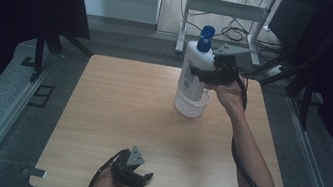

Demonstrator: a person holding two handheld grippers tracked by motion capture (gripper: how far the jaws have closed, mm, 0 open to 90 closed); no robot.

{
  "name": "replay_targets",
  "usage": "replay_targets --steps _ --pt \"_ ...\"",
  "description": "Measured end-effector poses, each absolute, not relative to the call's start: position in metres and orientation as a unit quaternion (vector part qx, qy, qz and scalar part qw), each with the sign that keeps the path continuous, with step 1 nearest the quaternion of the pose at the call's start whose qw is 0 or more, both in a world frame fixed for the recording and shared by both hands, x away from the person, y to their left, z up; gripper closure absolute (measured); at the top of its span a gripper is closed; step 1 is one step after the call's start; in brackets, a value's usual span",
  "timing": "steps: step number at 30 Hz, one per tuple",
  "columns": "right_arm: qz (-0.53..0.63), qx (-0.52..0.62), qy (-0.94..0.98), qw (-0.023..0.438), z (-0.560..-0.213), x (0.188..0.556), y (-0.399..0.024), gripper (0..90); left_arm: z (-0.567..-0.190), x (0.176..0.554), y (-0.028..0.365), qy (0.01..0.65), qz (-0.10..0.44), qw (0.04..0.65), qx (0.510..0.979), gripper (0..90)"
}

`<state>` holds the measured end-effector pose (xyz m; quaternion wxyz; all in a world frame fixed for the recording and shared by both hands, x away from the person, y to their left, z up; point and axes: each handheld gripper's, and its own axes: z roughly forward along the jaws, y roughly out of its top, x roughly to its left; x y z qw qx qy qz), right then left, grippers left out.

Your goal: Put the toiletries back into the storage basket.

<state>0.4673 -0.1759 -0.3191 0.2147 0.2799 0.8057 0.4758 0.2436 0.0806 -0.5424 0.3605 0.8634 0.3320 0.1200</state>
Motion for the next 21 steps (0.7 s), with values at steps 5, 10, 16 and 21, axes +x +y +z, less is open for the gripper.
replay_targets --steps 5,10,16,21 --pt "0.474 0.282 0.805 0.216 -0.321 0.474 -0.175 37.7 -0.542 0.244 0.081 0.332 0.12 0.36 0.863 20.8" --pt "0.465 0.285 0.809 0.219 -0.326 0.479 -0.174 37.7 -0.542 0.244 0.081 0.332 0.12 0.361 0.863 20.8" --pt "0.461 0.289 0.81 0.219 -0.332 0.484 -0.175 37.7 -0.542 0.244 0.081 0.331 0.121 0.36 0.864 20.8" --pt "0.457 0.291 0.812 0.22 -0.339 0.486 -0.174 37.7 -0.542 0.244 0.081 0.331 0.121 0.36 0.864 20.8"
